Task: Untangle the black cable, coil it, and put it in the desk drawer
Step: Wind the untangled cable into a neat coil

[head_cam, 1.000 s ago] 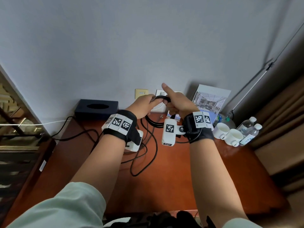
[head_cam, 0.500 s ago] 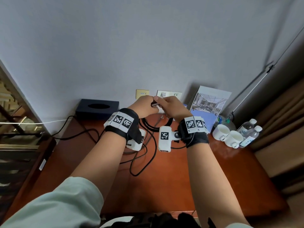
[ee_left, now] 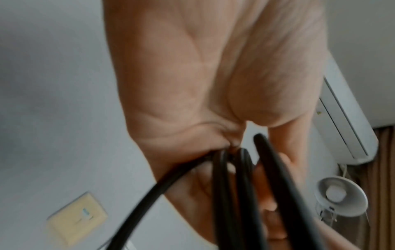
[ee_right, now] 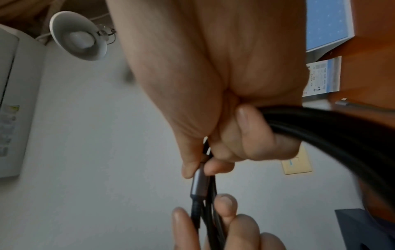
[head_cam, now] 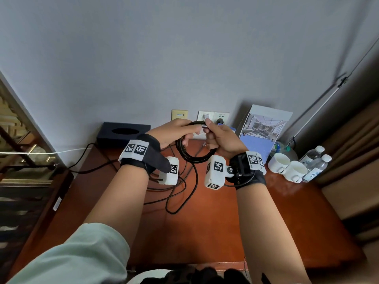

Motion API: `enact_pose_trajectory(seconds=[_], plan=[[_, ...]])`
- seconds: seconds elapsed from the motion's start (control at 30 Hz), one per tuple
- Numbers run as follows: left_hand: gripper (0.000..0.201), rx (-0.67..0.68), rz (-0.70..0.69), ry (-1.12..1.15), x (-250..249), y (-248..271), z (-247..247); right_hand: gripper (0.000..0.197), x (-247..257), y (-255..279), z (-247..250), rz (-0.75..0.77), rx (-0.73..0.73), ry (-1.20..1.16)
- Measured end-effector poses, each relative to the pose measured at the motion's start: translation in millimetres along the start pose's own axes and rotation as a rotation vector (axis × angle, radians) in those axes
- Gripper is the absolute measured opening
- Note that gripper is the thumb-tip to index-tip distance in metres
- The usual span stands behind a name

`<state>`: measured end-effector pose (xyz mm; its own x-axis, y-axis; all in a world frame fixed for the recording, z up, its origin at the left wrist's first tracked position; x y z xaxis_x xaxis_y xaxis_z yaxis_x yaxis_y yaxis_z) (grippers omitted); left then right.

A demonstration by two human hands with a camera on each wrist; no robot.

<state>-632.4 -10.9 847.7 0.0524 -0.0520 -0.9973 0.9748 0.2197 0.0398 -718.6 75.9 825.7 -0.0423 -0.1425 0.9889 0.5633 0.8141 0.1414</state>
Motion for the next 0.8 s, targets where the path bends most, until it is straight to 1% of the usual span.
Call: enact_pose_trajectory(seconds=[0.13, 0.2, 0.3, 0.4, 0.47, 0.5, 0.6, 0.63, 0.7, 0.77, 0.8], plan=[[0.029, 0.024, -0.022, 0.233, 3.9, -1.2, -5.8, 0.039, -3.1, 0.7, 3.3, 0.005, -0.008, -0.092], [0.032, 0.003, -0.022, 0.265, 6.0, -3.5, -6.9, 0.040, -4.5, 1.3, 6.3, 0.022, -0.025, -0.101], [0.037, -0.079, -0.041, 0.106, 3.9, -8.1, -6.6, 0.040, -3.0, 0.9, 12.0, 0.056, -0.066, 0.001], [0.041, -0.131, -0.037, -0.073, 1.0, -15.4, -4.3, 0.041, 10.8, 1.9, 17.7, 0.121, -0.095, 0.323], [0.045, -0.125, -0.048, -0.233, -4.2, -19.6, -4.7, 0.040, 24.1, 4.8, 15.6, 0.175, -0.070, 0.485], [0.043, -0.108, -0.055, -0.303, -7.8, -20.9, -6.3, 0.042, 30.3, 6.3, 13.7, 0.187, -0.059, 0.534], [0.037, -0.056, -0.080, -0.520, -22.5, -23.7, -12.8, 0.056, 43.3, 6.0, 9.7, 0.158, -0.083, 0.695], [0.036, -0.049, -0.091, -0.555, -27.2, -25.1, -13.9, 0.059, 46.4, 5.5, 8.4, 0.149, -0.103, 0.731], [0.035, -0.040, -0.108, -0.543, -34.5, -28.8, -14.8, 0.059, 50.1, 3.7, 9.8, 0.136, -0.179, 0.733], [0.033, -0.043, -0.107, -0.478, -36.3, -30.9, -13.1, 0.056, 51.9, 3.1, 14.1, 0.134, -0.271, 0.699], [0.032, -0.041, -0.111, -0.412, -36.0, -30.4, -11.7, 0.051, 51.5, 1.2, 16.2, 0.145, -0.305, 0.689]])
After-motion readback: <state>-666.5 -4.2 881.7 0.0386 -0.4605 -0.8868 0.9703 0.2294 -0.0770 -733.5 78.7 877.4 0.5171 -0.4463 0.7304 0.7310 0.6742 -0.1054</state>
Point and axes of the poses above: each hand's wrist, its own y-axis away from the middle knuckle, its own z-axis out of the back of the hand, x = y × z, the point moved 8 cm from there along -y, towards the middle knuckle, and after that the axes turned 10 degrees about y, right-handed, at the moved point
